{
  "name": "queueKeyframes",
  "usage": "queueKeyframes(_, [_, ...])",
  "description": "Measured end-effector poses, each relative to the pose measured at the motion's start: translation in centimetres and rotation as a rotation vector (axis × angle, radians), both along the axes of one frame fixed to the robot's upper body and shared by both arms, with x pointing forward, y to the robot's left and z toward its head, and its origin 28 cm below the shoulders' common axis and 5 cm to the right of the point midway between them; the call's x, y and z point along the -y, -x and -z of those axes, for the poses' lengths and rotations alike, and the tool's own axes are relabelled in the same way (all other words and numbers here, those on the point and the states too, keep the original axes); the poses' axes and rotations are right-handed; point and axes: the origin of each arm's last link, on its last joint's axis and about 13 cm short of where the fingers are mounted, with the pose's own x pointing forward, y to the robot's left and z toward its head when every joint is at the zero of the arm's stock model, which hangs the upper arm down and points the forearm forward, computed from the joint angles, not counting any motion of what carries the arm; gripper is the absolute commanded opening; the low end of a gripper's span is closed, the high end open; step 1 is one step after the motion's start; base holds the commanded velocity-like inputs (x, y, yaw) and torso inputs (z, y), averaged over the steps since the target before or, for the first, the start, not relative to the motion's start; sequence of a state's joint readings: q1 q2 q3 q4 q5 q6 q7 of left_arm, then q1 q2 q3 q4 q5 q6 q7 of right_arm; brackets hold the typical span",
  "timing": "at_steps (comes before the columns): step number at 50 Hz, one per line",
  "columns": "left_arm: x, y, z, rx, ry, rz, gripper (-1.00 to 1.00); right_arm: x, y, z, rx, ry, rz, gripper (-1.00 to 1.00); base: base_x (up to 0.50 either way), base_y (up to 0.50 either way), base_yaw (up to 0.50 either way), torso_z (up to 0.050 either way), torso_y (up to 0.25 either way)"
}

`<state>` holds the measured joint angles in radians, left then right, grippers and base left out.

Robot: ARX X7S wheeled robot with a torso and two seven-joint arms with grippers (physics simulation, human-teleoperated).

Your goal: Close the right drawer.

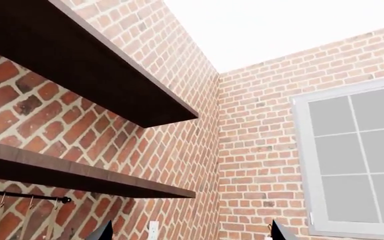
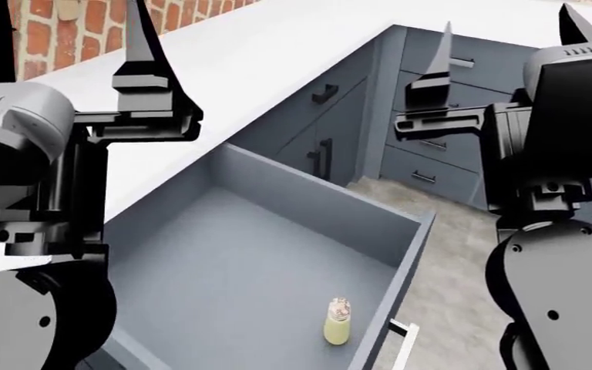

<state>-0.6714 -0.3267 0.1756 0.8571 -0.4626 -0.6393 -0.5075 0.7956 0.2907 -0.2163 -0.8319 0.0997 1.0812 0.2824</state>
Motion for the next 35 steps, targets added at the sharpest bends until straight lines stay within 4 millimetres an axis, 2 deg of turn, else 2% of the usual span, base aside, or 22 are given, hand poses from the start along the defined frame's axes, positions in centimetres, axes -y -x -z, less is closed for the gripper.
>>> queueKeyframes(9, [0.02, -0.02, 0.16, -0.002, 0.001, 0.001, 1.0, 0.12, 0.16, -0.08, 0.017, -0.011, 0.012, 1.0, 0.01, -0.01, 0.0, 0.0, 0.0])
queueKeyframes(25, [0.03, 0.03, 0.24, -0.003, 0.002, 0.002, 1.0, 0.19, 0.48, -0.23, 0.043, -0.031, 0.019, 1.0, 0.24, -0.38, 0.0, 0.0, 0.001])
queueKeyframes(35, [0.02, 0.03, 0.24, -0.003, 0.003, 0.003, 1.0, 0.2, 0.52, -0.25, 0.048, -0.036, 0.019, 1.0, 0.0, 0.0, 0.0, 0.0, 0.0])
